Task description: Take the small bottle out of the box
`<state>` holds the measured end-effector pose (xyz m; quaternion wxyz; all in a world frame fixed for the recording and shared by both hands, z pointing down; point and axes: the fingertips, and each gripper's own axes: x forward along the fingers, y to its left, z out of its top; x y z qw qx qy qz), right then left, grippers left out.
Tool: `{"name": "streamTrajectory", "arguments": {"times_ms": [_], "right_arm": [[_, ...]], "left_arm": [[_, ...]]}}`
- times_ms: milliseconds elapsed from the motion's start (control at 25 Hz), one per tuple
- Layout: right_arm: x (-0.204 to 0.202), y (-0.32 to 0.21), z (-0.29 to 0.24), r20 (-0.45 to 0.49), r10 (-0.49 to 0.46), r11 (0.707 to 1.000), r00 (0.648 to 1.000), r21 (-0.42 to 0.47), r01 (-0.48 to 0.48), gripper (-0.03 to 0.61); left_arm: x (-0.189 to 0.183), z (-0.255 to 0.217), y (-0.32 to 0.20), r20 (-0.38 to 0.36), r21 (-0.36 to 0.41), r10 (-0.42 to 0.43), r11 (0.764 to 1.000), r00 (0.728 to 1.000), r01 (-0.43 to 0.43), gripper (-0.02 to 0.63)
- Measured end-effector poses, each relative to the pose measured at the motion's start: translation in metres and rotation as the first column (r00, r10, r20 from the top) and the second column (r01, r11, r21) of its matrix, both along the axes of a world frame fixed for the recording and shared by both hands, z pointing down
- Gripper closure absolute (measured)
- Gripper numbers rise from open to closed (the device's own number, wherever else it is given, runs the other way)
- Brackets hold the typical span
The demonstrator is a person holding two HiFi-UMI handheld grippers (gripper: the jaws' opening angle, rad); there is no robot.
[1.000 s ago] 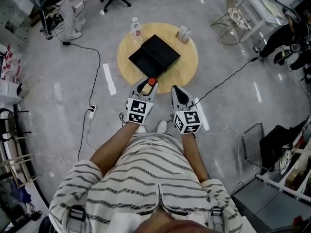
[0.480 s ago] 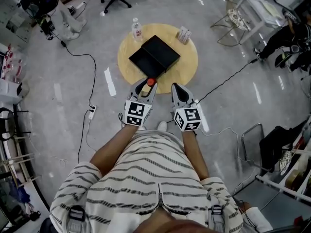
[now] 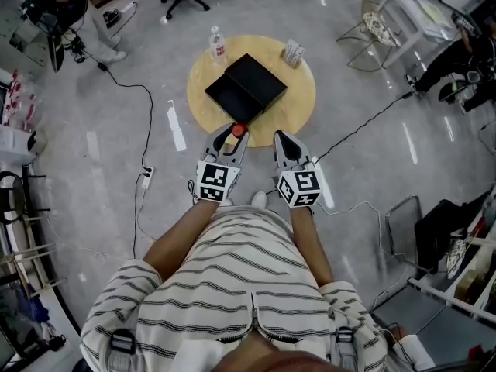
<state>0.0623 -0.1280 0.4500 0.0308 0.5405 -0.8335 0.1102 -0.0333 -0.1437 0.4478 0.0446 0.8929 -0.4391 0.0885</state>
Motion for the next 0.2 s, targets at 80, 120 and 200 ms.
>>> {"name": "streamTrajectory", "arguments": {"times_ms": [80,120,200], "right_arm": [[0.0002,-0.002,0.0002,0.0,-0.002,1.0,1.0,0.003,0.002,0.56],[0.0001,-0.0032,0.0001,0.0,-0.002,1.0,1.0,0.004,0.002,0.56],[0.0,-0.0057,-0.0002,-0.001,-0.005,1.0,1.0,0.007,0.005,0.56]], "left_arm": [[0.0004,0.0001,-0.0017,-0.003,0.002,-0.001,1.0,1.0,0.001,0.462],[0.0006,0.0002,-0.0025,-0.003,0.003,-0.001,1.0,1.0,0.001,0.462],[0.001,0.0,-0.0042,-0.005,0.005,-0.002,1.0,1.0,0.002,0.462]]}}
